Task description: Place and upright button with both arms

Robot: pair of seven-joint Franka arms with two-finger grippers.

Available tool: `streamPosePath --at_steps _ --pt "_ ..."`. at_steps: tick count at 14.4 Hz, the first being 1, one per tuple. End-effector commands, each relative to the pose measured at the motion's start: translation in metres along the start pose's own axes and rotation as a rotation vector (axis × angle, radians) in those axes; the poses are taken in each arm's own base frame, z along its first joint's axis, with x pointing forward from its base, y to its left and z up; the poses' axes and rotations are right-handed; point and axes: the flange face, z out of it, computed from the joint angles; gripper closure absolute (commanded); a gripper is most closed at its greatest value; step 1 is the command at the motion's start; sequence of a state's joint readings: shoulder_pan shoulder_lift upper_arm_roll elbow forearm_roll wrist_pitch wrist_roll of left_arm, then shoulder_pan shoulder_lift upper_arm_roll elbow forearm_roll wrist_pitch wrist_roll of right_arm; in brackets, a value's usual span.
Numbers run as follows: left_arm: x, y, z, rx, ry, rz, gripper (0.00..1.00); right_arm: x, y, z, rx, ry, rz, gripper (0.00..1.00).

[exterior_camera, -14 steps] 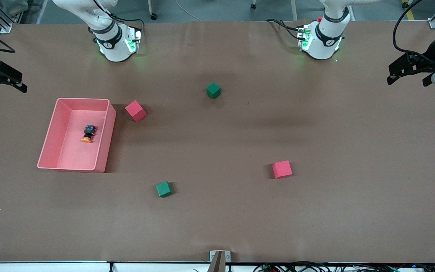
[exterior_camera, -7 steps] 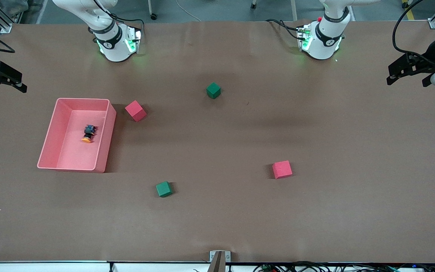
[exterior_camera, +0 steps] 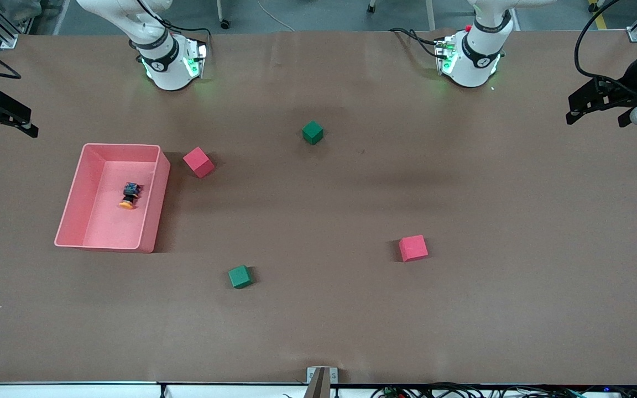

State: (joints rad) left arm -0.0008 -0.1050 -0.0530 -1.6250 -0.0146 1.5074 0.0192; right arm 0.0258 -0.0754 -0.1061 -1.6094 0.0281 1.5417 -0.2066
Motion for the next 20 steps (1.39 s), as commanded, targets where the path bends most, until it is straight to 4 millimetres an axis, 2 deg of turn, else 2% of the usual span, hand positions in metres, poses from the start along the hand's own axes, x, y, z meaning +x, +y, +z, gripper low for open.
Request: streamPosePath --at_steps 1,9,15,20 --pt "0.0 0.001 -0.003 0.006 0.012 -0.007 0.0 -0.002 -0.002 0.002 0.012 -0.001 0.006 0.0" --pt "0.001 -0.001 -0.004 0.007 0.017 -0.01 0.0 0.004 -0.003 0.018 0.005 -0.004 0.002 0.0" --pt "0.0 0.001 -0.004 0.007 0.015 -0.007 0.0 0.006 -0.005 0.012 -0.001 0.028 0.0 0.0" --pt "0.001 -0.001 -0.003 0.007 0.014 -0.01 0.0 -0.012 0.004 0.001 0.009 -0.007 0.023 0.0"
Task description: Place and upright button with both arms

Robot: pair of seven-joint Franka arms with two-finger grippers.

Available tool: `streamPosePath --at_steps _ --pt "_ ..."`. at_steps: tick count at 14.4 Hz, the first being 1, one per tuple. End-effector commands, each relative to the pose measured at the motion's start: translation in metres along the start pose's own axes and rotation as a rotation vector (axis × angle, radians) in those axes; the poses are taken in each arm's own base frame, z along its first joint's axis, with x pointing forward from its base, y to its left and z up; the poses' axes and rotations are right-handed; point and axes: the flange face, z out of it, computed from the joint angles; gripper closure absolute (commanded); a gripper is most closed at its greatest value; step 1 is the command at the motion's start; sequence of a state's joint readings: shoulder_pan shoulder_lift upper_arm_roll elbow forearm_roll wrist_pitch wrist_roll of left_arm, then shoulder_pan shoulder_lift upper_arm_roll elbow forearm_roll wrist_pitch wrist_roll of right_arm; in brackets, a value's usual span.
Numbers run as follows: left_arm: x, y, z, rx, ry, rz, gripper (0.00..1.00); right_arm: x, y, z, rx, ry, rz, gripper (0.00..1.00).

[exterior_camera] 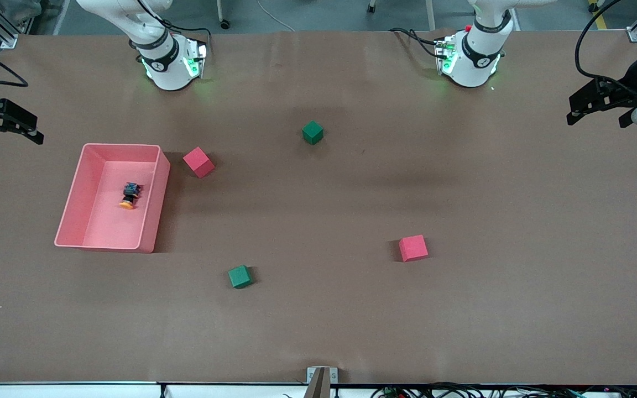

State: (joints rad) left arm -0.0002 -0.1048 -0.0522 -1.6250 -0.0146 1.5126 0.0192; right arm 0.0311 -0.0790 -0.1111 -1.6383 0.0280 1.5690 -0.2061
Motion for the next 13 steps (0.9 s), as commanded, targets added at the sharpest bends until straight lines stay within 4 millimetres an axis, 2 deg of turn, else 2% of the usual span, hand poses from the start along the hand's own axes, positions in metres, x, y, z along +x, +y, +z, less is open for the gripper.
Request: streamPosePath --at_steps 1,7,13 --pt "0.0 0.0 -0.003 0.007 0.009 -0.009 0.0 -0.019 0.006 -0.015 0.009 -0.003 0.042 0.0" --pt "0.001 -0.001 -0.002 0.006 0.009 -0.01 0.0 -0.025 0.009 -0.019 0.01 -0.004 0.101 0.0" --pt "0.002 -0.001 0.0 0.004 0.004 -0.01 0.0 -0.024 0.022 -0.022 0.008 0.014 0.127 0.0"
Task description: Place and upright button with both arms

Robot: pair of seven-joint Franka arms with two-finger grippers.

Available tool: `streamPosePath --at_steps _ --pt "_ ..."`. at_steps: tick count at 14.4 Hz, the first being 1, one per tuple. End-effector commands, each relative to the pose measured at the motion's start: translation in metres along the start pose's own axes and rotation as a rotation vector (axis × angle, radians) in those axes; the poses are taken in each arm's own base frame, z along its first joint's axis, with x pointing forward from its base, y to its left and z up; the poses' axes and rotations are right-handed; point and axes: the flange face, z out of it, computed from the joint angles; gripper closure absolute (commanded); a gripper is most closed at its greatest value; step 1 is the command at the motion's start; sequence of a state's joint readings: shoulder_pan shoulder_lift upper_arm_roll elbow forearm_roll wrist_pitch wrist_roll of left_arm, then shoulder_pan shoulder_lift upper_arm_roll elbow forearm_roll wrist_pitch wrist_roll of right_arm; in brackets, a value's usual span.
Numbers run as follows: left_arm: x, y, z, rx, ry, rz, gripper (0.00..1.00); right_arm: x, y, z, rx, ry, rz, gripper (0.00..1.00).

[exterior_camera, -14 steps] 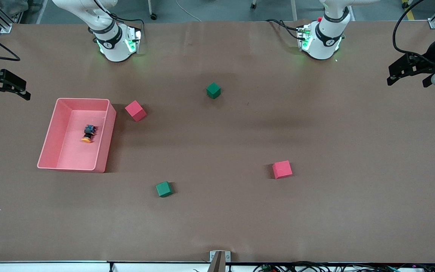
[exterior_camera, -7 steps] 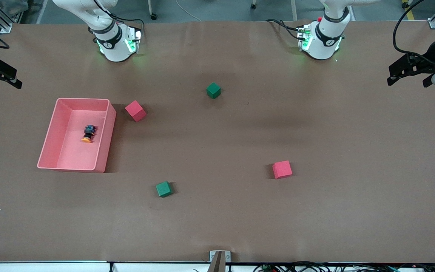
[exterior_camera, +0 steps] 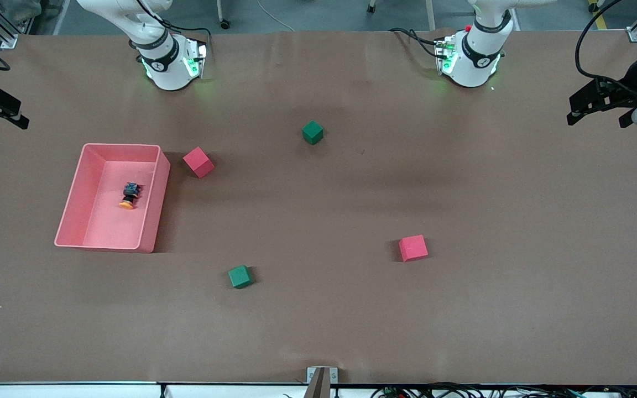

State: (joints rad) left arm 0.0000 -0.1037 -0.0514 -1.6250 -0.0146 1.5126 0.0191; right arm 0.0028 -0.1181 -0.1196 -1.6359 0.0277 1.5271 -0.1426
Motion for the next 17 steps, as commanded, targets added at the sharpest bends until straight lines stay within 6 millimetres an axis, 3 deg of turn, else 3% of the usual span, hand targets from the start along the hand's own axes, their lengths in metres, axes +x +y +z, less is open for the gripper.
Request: streamPosePath --at_steps 1,6,17 --pt "0.003 0.001 0.0 -0.002 0.01 -0.01 0.0 -0.003 0.007 -0.003 0.005 0.012 0.028 0.0" --pt "0.004 0.002 0.0 -0.001 0.015 -0.024 0.0 -0.002 0.006 -0.001 0.003 0.007 0.029 0.0" --pt "0.006 0.002 0.003 0.0 0.009 -0.025 0.0 -0.005 0.005 0.022 -0.016 -0.021 0.024 0.0"
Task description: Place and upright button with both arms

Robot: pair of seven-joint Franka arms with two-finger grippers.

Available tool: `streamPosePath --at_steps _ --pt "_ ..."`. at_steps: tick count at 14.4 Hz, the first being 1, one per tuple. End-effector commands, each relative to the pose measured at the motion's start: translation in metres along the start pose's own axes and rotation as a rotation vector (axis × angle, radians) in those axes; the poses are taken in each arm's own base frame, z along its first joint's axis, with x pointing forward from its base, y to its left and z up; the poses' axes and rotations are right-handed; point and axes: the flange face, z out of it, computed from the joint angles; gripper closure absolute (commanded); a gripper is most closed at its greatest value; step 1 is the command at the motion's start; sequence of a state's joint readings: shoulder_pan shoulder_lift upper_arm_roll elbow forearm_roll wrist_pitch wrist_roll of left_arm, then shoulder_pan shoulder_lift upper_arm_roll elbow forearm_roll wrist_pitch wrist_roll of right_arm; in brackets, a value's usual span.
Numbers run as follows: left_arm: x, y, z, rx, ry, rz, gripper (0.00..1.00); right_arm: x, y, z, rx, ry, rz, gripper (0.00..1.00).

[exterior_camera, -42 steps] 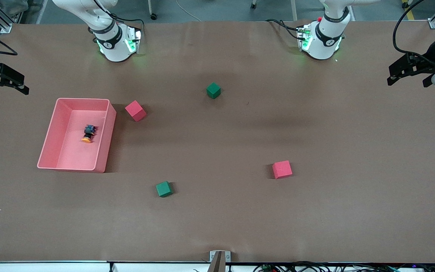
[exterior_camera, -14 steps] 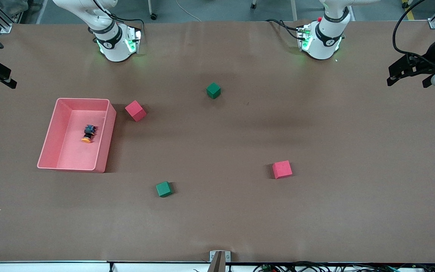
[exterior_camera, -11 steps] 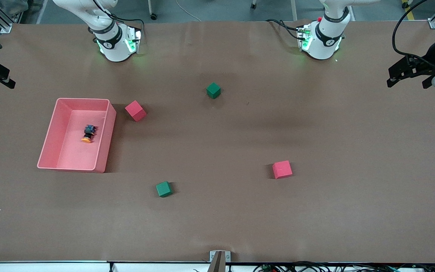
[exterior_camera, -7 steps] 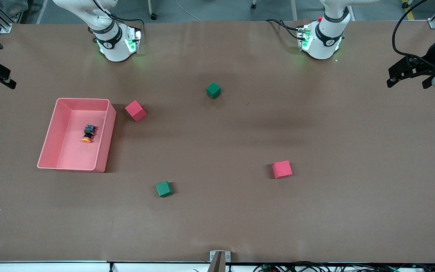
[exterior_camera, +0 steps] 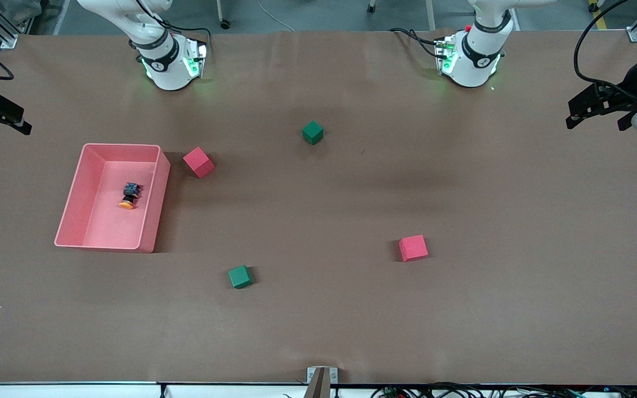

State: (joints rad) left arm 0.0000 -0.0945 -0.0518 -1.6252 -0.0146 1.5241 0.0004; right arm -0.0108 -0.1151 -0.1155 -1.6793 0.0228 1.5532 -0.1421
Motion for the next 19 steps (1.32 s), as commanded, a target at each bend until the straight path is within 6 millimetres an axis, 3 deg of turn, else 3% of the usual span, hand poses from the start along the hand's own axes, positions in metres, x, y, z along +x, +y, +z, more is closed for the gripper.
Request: streamPosePath --at_steps 1,4,13,15,19 --pt "0.002 0.002 0.0 0.001 0.007 -0.006 0.0 -0.007 -0.001 0.009 -0.012 -0.011 0.015 0.0" --pt "0.001 0.005 -0.001 0.001 0.006 -0.003 0.0 -0.004 0.001 0.046 -0.01 -0.031 0.014 0.0" --pt "0.0 0.006 -0.002 0.0 0.008 -0.006 0.0 0.003 0.009 0.235 -0.023 -0.002 0.027 0.0" --pt "0.001 0.005 -0.002 0.0 0.01 -0.008 0.0 0.013 0.027 0.283 -0.031 -0.021 0.043 0.0" --pt "0.0 0.005 -0.004 0.001 0.013 -0.008 0.0 0.012 0.031 0.346 -0.042 -0.021 0.047 0.0"
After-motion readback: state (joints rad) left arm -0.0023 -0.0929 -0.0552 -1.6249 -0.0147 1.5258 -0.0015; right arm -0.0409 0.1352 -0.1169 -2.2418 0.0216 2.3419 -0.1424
